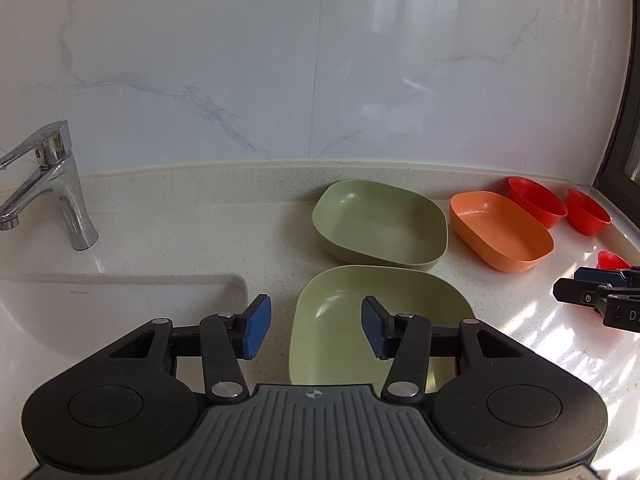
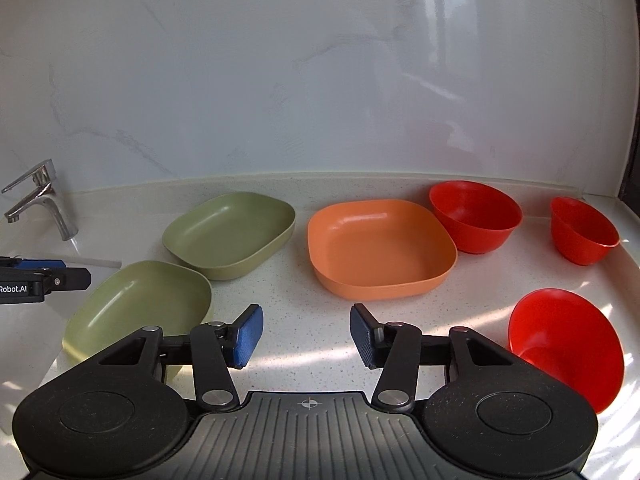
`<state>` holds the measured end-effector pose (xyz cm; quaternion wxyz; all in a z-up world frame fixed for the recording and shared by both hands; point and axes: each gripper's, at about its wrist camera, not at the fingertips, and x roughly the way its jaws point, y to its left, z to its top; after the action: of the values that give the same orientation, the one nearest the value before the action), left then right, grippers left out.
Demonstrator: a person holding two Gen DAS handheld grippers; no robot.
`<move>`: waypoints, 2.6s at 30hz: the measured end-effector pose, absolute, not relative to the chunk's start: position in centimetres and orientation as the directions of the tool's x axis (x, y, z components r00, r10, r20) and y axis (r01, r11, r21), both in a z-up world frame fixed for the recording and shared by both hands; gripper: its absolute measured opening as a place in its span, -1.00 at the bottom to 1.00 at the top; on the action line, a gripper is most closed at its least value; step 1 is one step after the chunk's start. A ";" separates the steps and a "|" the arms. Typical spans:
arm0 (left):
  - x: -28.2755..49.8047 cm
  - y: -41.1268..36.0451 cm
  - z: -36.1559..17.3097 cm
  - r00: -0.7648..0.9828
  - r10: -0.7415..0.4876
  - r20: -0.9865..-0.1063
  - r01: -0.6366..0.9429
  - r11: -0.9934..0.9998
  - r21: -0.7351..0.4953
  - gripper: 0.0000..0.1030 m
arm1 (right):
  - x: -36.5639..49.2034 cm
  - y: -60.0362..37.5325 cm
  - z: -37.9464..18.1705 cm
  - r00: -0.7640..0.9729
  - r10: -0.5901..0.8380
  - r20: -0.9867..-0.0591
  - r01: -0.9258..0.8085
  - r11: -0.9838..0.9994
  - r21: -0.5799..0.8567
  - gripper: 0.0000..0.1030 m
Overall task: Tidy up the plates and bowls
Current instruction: 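Lower the left tool onto the green plate rim and close it, then lift the green plate with the left tool toward the sink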
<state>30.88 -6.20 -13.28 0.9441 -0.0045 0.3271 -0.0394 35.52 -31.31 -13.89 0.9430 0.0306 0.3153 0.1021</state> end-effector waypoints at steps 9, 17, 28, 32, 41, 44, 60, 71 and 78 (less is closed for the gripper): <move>31.3 -7.0 -13.3 0.782 -0.053 -0.621 0.047 0.999 -0.027 0.02 | 36.4 -32.2 -14.5 0.764 0.233 -0.602 -0.188 0.972 0.138 -0.26; 30.8 -6.9 -11.4 0.805 -0.058 -0.591 0.049 0.998 -0.031 0.02 | 36.8 -32.3 -13.2 0.765 0.250 -0.594 -0.206 0.968 0.142 -0.25; 30.7 -6.6 -7.3 0.829 -0.122 -0.546 0.131 0.991 -0.023 0.02 | 36.4 -31.9 -8.9 0.771 0.242 -0.589 -0.220 0.969 0.110 -0.25; 31.0 -6.9 -6.1 0.831 -0.157 -0.534 0.167 0.985 -0.030 0.02 | 36.3 -31.9 -7.5 0.784 0.212 -0.584 -0.191 0.977 0.098 -0.25; 30.8 -8.4 -6.2 0.835 -0.118 -0.537 0.142 0.990 0.004 0.03 | 36.3 -33.2 -6.8 0.784 0.202 -0.587 -0.196 0.978 0.074 -0.25; 30.5 -8.2 -6.5 0.842 -0.073 -0.534 0.092 0.996 0.009 0.03 | 36.7 -33.7 -7.0 0.777 0.230 -0.587 -0.219 0.972 0.091 -0.25; 32.5 -4.4 -15.0 0.711 -0.060 -0.700 -0.007 0.996 -0.091 0.02 | 39.0 -26.7 -15.1 0.581 0.428 -0.692 -0.366 0.897 0.247 -0.22; 33.0 -3.8 -17.1 0.655 -0.142 -0.742 0.052 0.988 -0.142 -0.56 | 40.1 -24.6 -17.8 0.493 0.443 -0.749 -0.342 0.890 0.301 -0.39; 32.1 -4.7 -17.1 0.646 -0.167 -0.745 0.105 0.986 -0.129 -0.67 | 39.9 -24.0 -17.5 0.490 0.439 -0.753 -0.351 0.890 0.290 -0.76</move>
<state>32.08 -4.68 -17.07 0.9065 -0.0371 0.4138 -0.0749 39.93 -23.96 -17.48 0.8617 0.0487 0.4499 0.2293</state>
